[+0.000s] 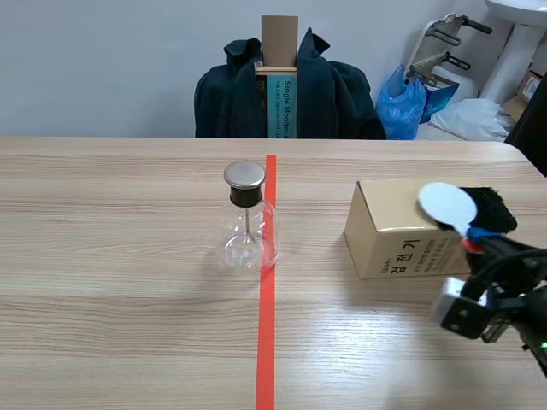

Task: Do the electroscope experiment.
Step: 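Rub the plate on the fur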

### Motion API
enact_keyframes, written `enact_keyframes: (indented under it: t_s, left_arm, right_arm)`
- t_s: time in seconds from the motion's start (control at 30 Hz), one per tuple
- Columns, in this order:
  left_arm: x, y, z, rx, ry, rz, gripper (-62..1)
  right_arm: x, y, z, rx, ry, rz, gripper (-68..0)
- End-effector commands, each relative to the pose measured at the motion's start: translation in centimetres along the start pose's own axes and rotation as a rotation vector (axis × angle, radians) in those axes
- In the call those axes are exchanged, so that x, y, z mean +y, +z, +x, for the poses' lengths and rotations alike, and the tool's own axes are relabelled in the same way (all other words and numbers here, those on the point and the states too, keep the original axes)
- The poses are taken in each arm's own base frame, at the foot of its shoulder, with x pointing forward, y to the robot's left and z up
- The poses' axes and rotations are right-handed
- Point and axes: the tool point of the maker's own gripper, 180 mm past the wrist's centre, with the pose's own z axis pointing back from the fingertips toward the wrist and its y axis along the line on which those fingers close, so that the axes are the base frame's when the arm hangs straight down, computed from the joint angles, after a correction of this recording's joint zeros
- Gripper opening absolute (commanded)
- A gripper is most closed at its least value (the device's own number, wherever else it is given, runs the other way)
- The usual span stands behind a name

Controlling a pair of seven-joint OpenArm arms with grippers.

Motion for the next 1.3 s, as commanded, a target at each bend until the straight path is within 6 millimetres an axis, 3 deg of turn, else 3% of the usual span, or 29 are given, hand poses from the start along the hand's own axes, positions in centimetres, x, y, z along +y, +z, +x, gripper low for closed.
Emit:
enact_keyframes:
  t_s: [0.0,0.1,0.23,0.4,0.57,0.73,0.9,1.03,1.07,1.2,1.27]
  left_arm:
    - [0.1,-0.1,0.6,-0.023,-0.005,0.003,-10.6]
    - [0.0,-0.1,0.6,-0.021,-0.013,0.001,1.4]
    - [0.1,0.0,1.7,-0.089,0.005,0.016,1.4]
    - [0.5,0.3,2.1,-0.129,0.013,0.064,1.4]
    - [0.4,0.5,2.5,-0.166,0.028,0.08,1.4]
    - [0.4,0.5,2.7,-0.18,0.028,0.08,1.4]
    - [0.3,0.5,2.7,-0.18,0.031,0.074,1.4]
    - [0.3,0.5,2.7,-0.18,0.031,0.074,1.4]
    - [0.2,0.5,2.7,-0.18,0.032,0.071,1.4]
    - [-0.4,0.5,2.7,-0.176,0.056,0.031,1.4]
    - [-0.6,0.5,2.7,-0.175,0.063,0.019,1.4]
  right_arm:
    - [-1.7,-0.3,-1.7,0.071,0.034,-0.06,-66.7]
    - [-2.2,0.0,-3.8,0.178,0.045,-0.079,-66.7]
    - [-1.3,-0.4,-0.4,-0.006,0.037,-0.04,-66.7]
    - [-2.2,-0.1,-4.0,0.189,0.047,-0.075,-66.7]
    - [-1.9,-0.6,0.6,-0.056,0.051,-0.065,-66.7]
    - [-2.5,-0.2,-4.5,0.216,0.053,-0.087,-66.7]
    - [-2.2,-0.7,-0.3,-0.013,0.055,-0.075,-66.7]
    - [-2.7,-0.1,-4.9,0.244,0.051,-0.097,-66.7]
    - [-2.6,-0.2,-4.9,0.234,0.052,-0.083,-66.7]
    - [-2.0,-0.8,-0.4,-0.015,0.049,-0.056,-66.7]
    - [-2.4,-0.8,-1.7,0.069,0.052,-0.082,-66.7]
